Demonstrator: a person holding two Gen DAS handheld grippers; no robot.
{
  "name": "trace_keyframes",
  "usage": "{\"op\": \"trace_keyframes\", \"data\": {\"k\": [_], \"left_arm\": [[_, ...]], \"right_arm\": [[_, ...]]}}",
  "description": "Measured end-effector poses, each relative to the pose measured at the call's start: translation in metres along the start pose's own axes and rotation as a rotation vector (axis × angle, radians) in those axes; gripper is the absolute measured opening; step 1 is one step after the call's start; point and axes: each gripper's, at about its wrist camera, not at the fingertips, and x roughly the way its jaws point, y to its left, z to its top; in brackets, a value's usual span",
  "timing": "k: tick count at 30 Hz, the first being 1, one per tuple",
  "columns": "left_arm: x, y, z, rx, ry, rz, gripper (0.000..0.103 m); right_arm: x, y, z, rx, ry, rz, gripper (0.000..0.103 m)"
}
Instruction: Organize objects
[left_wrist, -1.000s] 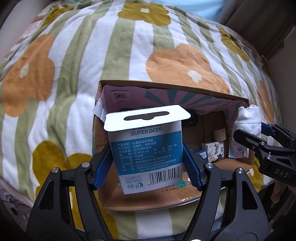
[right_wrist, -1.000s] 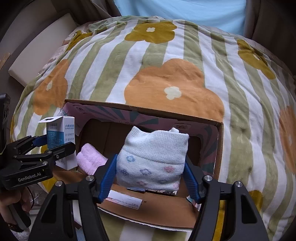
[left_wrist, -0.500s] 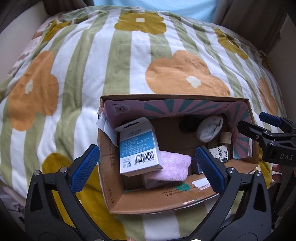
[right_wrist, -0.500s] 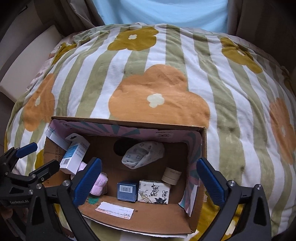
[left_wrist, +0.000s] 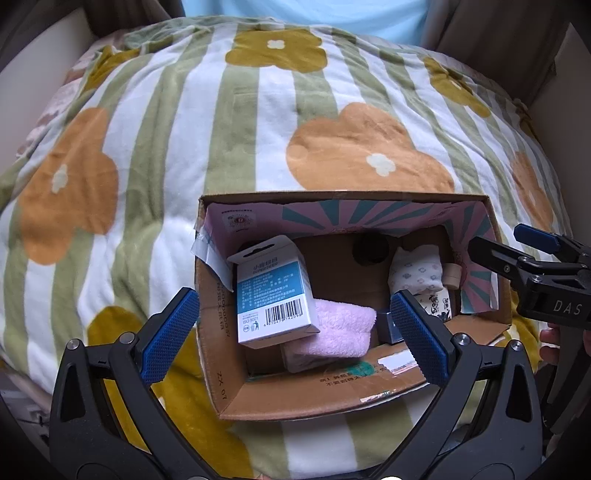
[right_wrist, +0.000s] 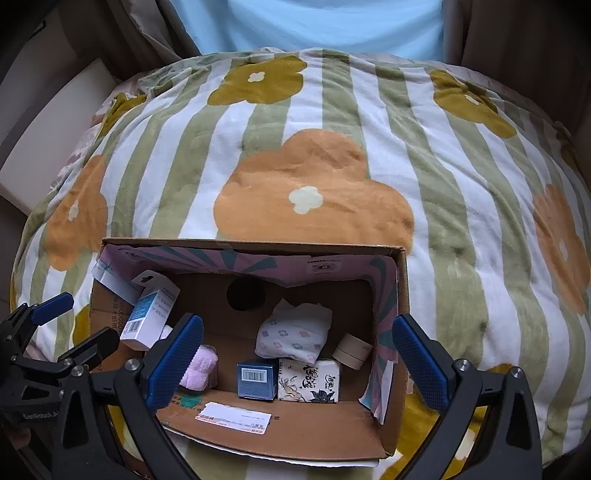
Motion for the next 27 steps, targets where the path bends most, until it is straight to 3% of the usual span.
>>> {"op": "trace_keyframes", "data": {"k": [7, 18, 27], "left_arm": [[-0.034, -0.005, 0.015, -0.009, -0.044, 0.012, 0.103], [-0.124, -0.003, 0.050, -0.034, -0.162, 0.004, 0.103], [-0.186, -0.009, 0.047, 0.006, -0.211, 0.025, 0.103]], "right_arm": [[-0.027, 0.008, 0.009, 0.022, -0.022, 0.000, 0.102], [-0.116, 0.008, 0.036, 0.012, -0.134, -0.055, 0.102], [-0.176, 0.014, 0.035, 0.045, -0.164, -0.061, 0.102]]}}
